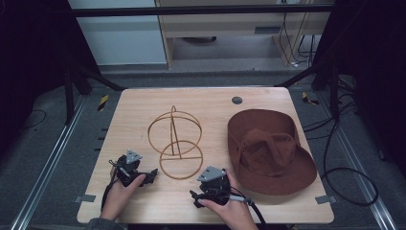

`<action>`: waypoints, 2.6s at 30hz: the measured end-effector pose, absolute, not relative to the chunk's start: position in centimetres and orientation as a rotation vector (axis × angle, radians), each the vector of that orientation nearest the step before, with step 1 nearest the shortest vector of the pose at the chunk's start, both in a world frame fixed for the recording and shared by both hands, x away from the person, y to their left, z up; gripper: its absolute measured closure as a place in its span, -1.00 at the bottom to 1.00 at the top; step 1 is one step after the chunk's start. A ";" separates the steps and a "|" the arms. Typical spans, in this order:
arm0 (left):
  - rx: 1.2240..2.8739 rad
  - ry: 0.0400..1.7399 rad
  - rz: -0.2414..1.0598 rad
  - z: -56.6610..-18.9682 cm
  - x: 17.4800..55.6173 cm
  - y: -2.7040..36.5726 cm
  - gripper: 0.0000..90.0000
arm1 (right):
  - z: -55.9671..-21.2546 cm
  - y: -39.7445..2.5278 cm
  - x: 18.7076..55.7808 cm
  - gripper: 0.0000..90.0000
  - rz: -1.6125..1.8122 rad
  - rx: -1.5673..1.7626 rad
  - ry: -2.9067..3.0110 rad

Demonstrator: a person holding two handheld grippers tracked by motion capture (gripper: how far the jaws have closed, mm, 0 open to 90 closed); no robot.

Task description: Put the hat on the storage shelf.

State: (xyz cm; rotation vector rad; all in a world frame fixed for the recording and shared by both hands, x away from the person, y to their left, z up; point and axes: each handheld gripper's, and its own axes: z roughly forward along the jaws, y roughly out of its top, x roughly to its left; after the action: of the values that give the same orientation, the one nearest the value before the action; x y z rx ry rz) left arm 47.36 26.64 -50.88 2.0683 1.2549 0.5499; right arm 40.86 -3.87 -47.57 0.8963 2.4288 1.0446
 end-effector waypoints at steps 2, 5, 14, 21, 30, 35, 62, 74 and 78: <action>2.068 1.257 0.549 -50.9 47.3 26.6 -1.00 | -46.1 -4.2 40.5 -0.75 1.005 0.867 2.424; 2.068 1.258 0.547 -50.9 47.3 26.6 -1.00 | -43.6 -5.6 40.5 -0.75 0.982 0.863 2.436; 2.065 1.257 0.545 -50.9 47.2 26.6 -1.00 | -38.5 -11.0 43.3 -0.74 0.853 0.952 2.456; 2.066 1.258 0.547 -50.9 47.2 26.5 -1.00 | -36.4 -14.3 45.3 -0.70 0.801 1.029 2.439; 2.066 1.256 0.547 -50.9 47.1 26.5 -1.00 | -34.0 -19.5 49.4 -0.63 0.740 1.173 2.440; 2.066 1.257 0.546 -50.9 47.1 26.5 -1.00 | -33.7 -20.9 51.3 -0.67 0.708 1.206 2.451; 2.064 1.254 0.548 -50.9 47.2 26.5 -1.00 | -35.8 -21.4 56.0 -0.66 0.474 1.308 2.576; 2.063 1.256 0.546 -50.9 47.2 26.5 -1.00 | -37.4 -22.1 56.4 -0.51 0.435 1.327 2.615; 2.063 1.255 0.546 -50.9 47.2 26.5 -1.00 | -37.7 -22.2 56.4 -0.45 0.428 1.334 2.618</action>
State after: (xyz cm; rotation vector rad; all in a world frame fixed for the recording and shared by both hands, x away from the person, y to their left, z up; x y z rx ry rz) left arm 47.16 26.51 -50.91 2.0633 1.2550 0.5456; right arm 56.37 -22.24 -37.72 1.3340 2.6179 0.4281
